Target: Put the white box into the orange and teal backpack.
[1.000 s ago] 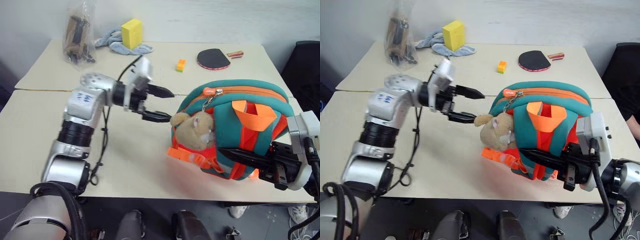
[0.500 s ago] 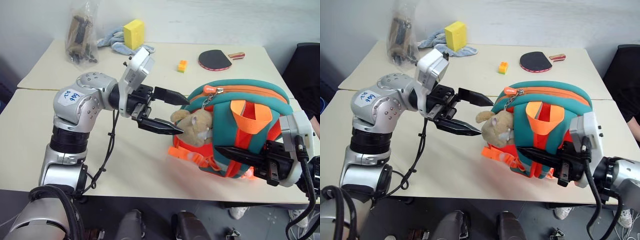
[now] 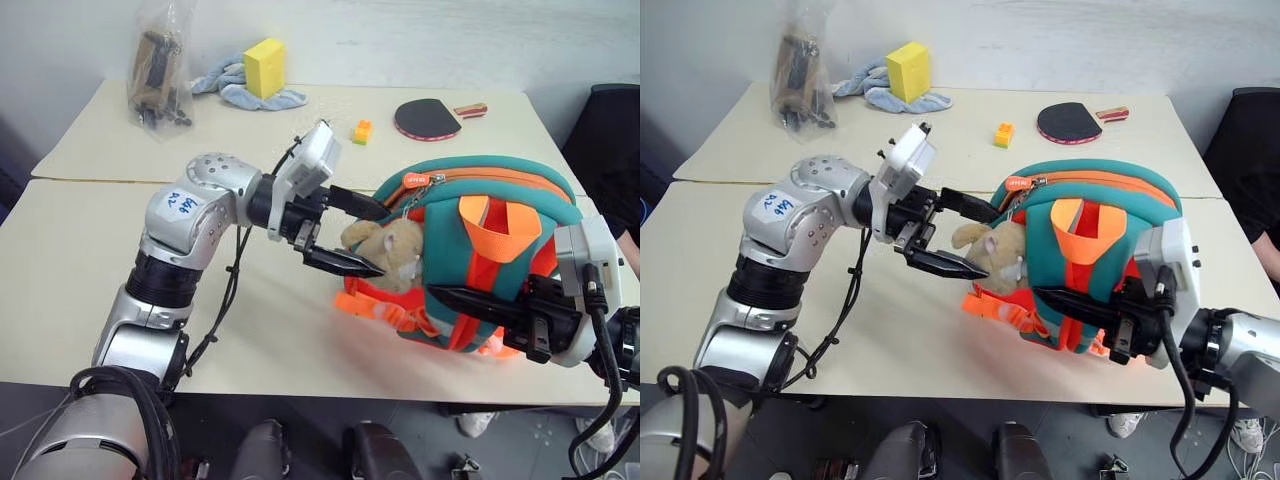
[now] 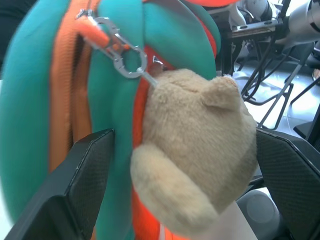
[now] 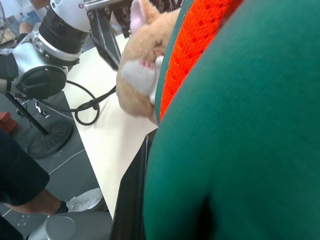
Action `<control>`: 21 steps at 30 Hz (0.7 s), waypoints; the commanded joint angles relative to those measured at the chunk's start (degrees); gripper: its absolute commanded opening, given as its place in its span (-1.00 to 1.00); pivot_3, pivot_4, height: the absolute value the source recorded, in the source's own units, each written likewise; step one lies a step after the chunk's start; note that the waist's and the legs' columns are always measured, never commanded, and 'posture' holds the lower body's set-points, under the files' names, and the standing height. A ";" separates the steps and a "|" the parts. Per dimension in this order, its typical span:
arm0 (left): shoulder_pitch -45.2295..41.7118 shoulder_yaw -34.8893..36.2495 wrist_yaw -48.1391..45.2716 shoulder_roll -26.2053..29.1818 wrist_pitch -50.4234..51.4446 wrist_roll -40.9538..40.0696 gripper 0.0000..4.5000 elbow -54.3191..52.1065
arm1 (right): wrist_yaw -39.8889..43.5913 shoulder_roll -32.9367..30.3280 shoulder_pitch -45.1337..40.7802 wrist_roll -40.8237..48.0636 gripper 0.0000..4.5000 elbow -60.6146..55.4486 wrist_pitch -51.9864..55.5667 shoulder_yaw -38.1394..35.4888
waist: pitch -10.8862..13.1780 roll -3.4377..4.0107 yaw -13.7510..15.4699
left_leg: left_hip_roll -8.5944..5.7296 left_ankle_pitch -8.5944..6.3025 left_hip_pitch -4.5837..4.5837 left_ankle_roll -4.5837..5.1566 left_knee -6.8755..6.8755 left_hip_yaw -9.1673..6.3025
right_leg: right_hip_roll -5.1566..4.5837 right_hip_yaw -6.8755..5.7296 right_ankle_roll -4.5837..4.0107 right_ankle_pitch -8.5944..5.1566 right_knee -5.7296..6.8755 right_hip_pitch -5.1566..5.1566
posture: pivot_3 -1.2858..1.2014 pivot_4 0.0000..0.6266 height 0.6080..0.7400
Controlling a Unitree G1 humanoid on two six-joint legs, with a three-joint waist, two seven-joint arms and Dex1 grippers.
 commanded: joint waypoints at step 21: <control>1.53 -5.00 8.05 -6.57 -4.33 6.05 0.99 0.29 | -0.66 -1.19 -0.75 4.13 -1.00 -0.44 -1.08 -2.38 | 0.00 0.00 0.17 | -0.02 -0.02 -0.02 0.04 0.01 -0.04 | -0.01 -0.02 0.01 0.00 -0.11 0.06 | 0.03 -0.52 1.00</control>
